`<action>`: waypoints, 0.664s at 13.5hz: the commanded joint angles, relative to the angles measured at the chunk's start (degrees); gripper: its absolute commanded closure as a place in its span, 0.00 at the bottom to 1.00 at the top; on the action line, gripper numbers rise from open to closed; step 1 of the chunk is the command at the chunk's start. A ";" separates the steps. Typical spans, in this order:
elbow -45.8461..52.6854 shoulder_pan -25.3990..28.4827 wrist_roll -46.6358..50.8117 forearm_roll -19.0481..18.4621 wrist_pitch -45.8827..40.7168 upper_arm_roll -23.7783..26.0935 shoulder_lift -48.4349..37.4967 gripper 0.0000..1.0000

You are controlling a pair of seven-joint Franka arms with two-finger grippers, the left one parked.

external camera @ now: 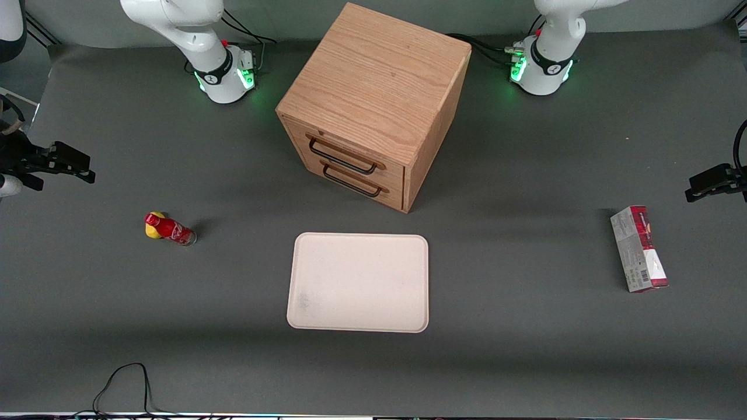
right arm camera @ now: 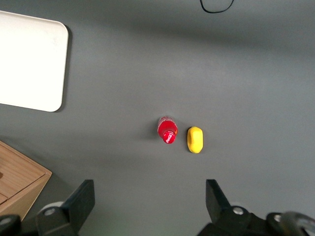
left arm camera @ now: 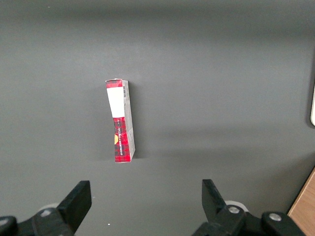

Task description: Place coke bottle on tray

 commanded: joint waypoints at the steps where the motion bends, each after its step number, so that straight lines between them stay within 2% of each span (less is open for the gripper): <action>1: 0.25 -0.72 0.90 1.65 -1.49 0.53 -0.02 0.00; 9: 0.16 -0.81 0.11 1.48 -1.58 0.53 -0.11 0.00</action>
